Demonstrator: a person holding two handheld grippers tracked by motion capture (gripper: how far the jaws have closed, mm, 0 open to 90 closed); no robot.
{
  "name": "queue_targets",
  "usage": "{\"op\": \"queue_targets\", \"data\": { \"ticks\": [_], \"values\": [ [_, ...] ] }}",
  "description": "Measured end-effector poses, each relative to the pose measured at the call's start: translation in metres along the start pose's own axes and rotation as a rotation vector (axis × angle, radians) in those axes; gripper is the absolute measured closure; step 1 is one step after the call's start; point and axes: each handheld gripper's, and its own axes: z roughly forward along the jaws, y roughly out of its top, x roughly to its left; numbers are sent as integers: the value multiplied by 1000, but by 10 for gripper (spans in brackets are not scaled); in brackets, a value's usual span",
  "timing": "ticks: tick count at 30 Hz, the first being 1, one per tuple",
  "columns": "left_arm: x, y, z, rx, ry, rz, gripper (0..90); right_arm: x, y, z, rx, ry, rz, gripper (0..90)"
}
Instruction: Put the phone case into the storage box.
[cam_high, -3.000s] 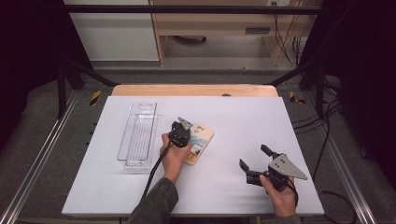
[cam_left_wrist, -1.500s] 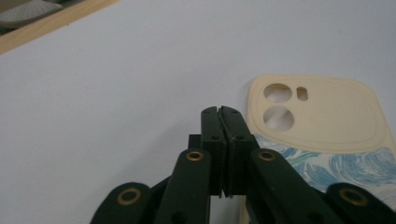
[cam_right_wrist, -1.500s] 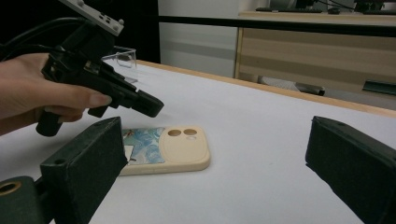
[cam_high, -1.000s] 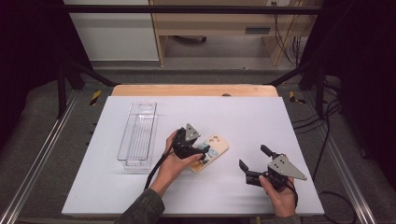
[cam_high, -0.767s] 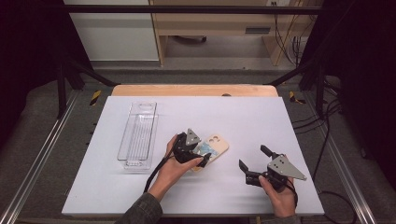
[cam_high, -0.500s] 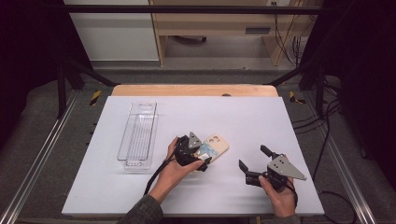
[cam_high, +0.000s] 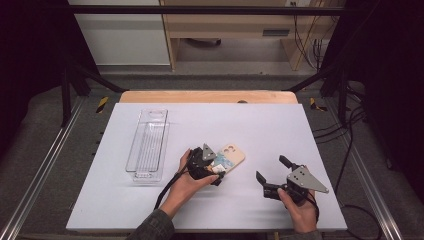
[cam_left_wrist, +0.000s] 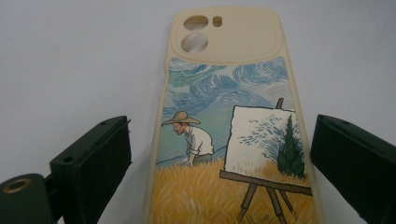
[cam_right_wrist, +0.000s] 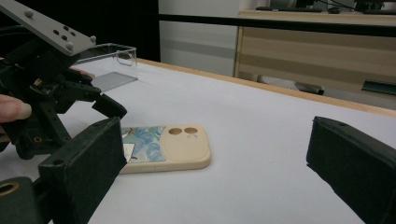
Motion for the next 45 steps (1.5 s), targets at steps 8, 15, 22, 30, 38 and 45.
{"op": "queue_targets", "data": {
  "ticks": [8, 15, 22, 30, 38, 45],
  "values": [
    [0, -3, 2, 31, -12, 6, 46, 0, 0, 0, 0, 1, 0, 41],
    [-1, -3, 5, 48, -15, 10, 47, 0, 0, 0, 0, 2, 0, 41],
    [0, -3, 7, 51, -31, 0, 67, 0, 0, -1, -2, 1, 4, 41],
    [1, -4, 7, 51, -43, -10, 80, 0, 0, 0, 0, 2, 2, 41],
    [-1, -5, 6, 38, -33, -10, 110, 0, 0, 0, 3, 0, -1, 41],
    [-5, -10, 1, -15, 2, 19, 114, 0, 0, 1, 7, 0, -1, 41]
  ]
}}
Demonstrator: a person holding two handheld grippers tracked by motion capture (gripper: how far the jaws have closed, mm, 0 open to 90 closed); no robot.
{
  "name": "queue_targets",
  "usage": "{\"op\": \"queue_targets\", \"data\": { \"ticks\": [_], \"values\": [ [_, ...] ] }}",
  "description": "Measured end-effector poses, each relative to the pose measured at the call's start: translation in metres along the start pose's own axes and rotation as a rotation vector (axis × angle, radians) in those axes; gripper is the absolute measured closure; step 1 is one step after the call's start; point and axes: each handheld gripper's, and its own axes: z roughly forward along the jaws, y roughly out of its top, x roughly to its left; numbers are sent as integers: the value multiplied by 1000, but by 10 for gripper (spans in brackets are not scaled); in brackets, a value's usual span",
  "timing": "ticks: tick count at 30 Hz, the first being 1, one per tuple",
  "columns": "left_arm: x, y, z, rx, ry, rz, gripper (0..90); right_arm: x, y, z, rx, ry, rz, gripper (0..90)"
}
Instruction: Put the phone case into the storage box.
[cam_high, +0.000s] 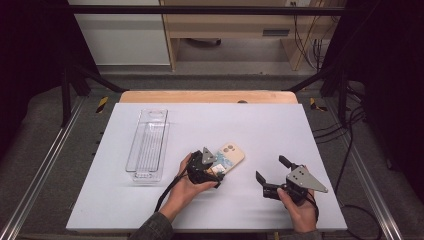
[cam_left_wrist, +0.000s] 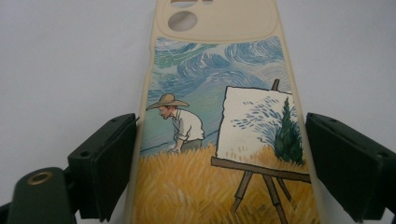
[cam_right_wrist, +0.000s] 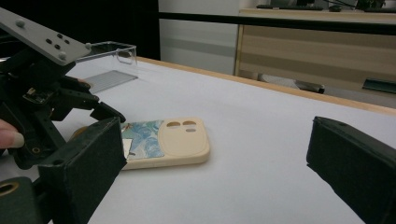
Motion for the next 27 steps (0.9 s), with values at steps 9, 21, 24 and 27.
{"op": "queue_targets", "data": {
  "ticks": [9, 21, 24, 27],
  "values": [
    [4, -1, -23, -135, 26, 10, 113, 6, 1, 0, -7, 11, 27, 41],
    [1, -14, -73, -378, 35, -22, 113, 28, 21, 7, 3, 72, 155, 36],
    [0, -13, -82, -398, 32, 1, 113, 36, 34, 12, 25, 90, 155, 37],
    [2, -12, -89, -427, 33, -7, 112, 40, 42, 14, 37, 106, 162, 37]
  ]
}}
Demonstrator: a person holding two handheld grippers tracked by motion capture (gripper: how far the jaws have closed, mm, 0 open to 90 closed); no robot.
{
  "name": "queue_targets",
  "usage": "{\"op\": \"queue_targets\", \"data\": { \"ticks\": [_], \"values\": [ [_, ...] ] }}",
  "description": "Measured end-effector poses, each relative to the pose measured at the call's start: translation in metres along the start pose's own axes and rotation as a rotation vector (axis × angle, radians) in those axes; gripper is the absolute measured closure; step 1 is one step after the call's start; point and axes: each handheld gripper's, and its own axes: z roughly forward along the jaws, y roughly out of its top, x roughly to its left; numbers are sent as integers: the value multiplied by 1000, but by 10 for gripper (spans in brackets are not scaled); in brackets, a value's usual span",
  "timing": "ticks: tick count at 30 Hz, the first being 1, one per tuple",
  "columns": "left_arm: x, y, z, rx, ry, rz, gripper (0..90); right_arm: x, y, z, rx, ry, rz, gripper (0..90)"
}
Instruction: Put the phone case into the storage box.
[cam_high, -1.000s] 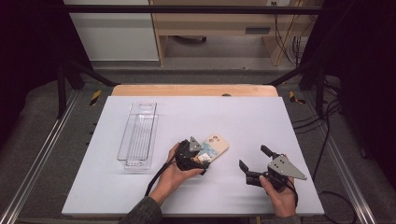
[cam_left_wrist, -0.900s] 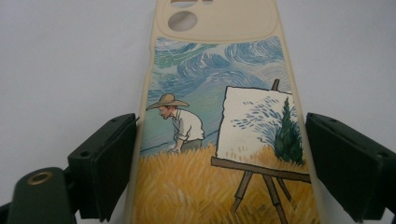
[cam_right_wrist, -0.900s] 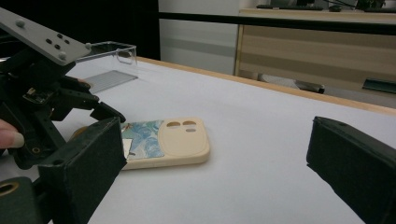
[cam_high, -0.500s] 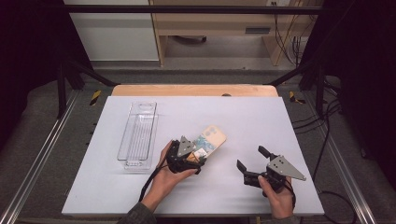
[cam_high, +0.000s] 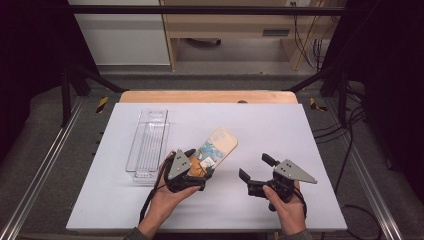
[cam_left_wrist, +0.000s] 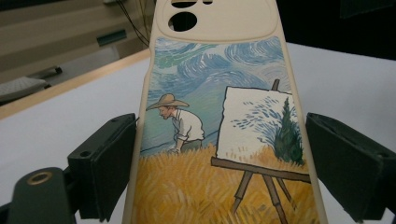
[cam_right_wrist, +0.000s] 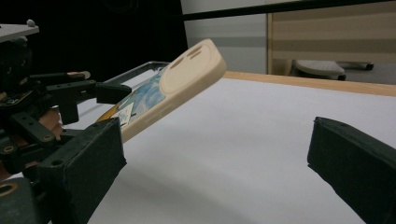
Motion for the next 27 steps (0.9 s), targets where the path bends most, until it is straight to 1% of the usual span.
{"op": "queue_targets", "data": {
  "ticks": [1, 2, 4, 6, 7, 10, 12, 13, 14, 17, 18, 22, 25, 27],
  "values": [
    [1, 1, -2, -10, 2, -9, 112, 5, 7, 2, 16, 10, 3, 38],
    [3, 3, -5, -23, 5, -12, 112, 8, 9, 3, 24, 9, 1, 38],
    [3, 4, -7, -31, 10, -13, 112, 11, 14, 6, 32, 13, 8, 46],
    [2, 5, -9, -37, 14, -8, 112, 13, 16, 9, 39, 22, 18, 48],
    [1, 6, -11, -41, 20, 2, 112, 14, 17, 11, 43, 26, 23, 48],
    [-1, 4, -12, -49, 23, 1, 112, 16, 17, 16, 51, 38, 34, 49],
    [-1, 4, -12, -50, 23, 1, 112, 16, 18, 18, 53, 36, 48, 52],
    [-1, 4, -12, -53, 22, -3, 112, 16, 18, 18, 53, 36, 48, 52],
    [-1, 3, -12, -58, 20, -7, 112, 16, 20, 20, 48, 38, 59, 53],
    [-4, 3, -13, -61, 17, 2, 112, 16, 22, 22, 43, 38, 69, 59],
    [-5, 3, -12, -65, 17, 4, 112, 16, 23, 24, 45, 38, 82, 63],
    [-7, 4, -13, -70, 11, 3, 112, 15, 24, 29, 56, 38, 87, 68],
    [-8, 4, -12, -71, 7, 4, 112, 14, 24, 33, 51, 45, 113, 73],
    [-9, 4, -12, -70, 3, 7, 112, 13, 24, 33, 49, 47, 120, 73]
  ]
}}
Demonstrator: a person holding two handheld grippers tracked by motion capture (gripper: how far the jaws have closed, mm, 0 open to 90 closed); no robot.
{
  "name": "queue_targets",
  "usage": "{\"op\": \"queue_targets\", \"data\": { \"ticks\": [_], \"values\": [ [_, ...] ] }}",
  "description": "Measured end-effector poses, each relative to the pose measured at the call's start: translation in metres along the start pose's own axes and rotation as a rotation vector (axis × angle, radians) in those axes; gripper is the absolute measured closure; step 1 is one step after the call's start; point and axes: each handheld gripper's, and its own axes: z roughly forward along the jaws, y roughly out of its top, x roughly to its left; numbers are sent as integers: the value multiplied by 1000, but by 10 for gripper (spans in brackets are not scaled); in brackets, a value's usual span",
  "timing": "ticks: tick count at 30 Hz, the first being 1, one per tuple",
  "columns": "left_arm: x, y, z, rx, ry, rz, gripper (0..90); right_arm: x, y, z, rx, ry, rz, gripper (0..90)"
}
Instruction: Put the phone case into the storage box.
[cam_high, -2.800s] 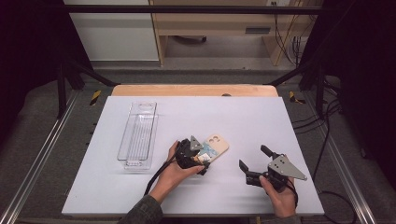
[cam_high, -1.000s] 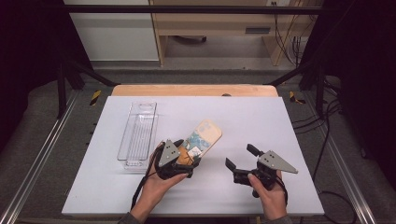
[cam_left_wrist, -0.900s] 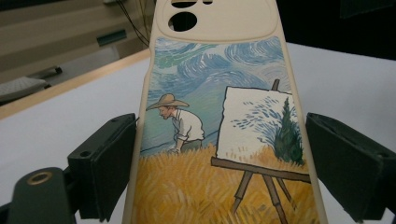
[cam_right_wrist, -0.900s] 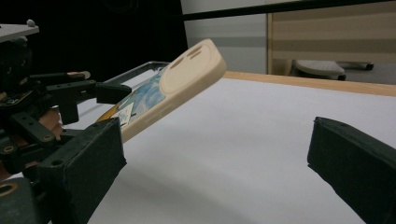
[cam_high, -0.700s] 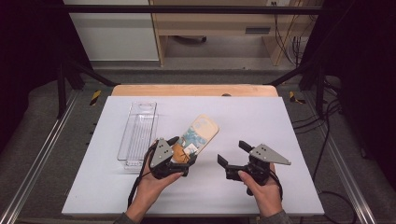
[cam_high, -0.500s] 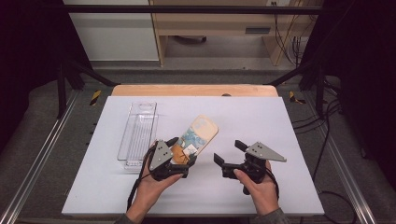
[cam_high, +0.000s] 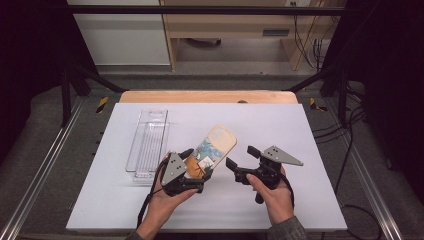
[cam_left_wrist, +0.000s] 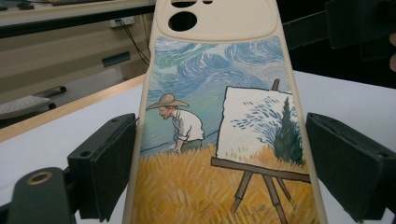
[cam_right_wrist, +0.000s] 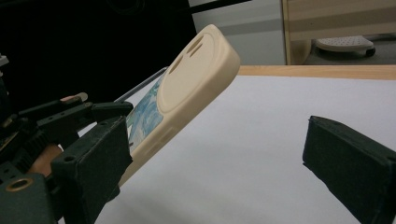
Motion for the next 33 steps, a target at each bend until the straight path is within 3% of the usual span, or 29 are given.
{"op": "queue_targets", "data": {
  "ticks": [14, 20, 24, 33],
  "values": [
    [-7, 0, 3, 0, -18, 18, 112, 3, 4, 8, -9, 33, 41, 144],
    [-12, 0, 3, -9, -28, 29, 112, 1, 7, 12, -21, 71, 101, 243],
    [-13, 2, 3, -19, -32, 32, 112, -5, 9, 13, -37, 100, 175, 354],
    [-15, 1, 4, -21, -46, 37, 111, -10, 13, 15, -60, 146, 239, 544]
  ]
}}
